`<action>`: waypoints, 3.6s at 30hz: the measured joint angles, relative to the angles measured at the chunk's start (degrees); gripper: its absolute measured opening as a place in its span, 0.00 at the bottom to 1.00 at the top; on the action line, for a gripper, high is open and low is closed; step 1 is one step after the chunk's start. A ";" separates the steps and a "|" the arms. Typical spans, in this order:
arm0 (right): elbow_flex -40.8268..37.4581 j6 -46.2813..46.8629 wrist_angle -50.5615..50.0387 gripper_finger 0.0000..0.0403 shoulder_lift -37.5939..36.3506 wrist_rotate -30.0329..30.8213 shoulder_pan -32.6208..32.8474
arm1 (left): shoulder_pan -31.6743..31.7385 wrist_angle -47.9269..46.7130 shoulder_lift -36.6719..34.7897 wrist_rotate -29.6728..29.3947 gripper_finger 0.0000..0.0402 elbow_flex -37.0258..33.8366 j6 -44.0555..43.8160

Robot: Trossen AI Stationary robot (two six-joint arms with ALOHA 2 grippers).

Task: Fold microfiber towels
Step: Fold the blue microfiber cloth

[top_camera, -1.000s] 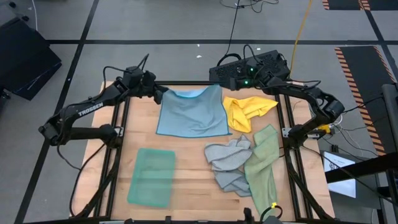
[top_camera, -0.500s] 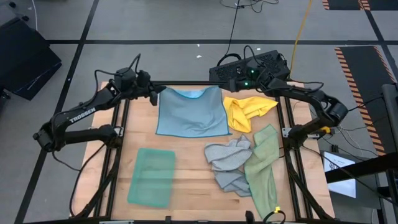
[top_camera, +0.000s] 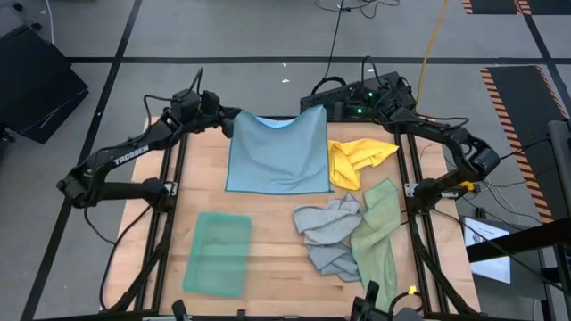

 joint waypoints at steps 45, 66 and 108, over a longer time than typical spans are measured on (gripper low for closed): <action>-9.27 3.83 -31.75 0.00 -0.04 -14.98 12.01 | -5.10 -41.47 -1.30 21.72 0.01 -0.02 12.52; -17.55 13.60 -19.25 0.00 -0.04 -4.80 19.80 | -7.68 -31.39 -1.30 17.25 0.01 -9.22 10.68; -17.53 21.74 6.13 0.00 -4.92 0.00 6.49 | 3.74 -11.09 -3.75 18.24 0.01 -6.29 7.78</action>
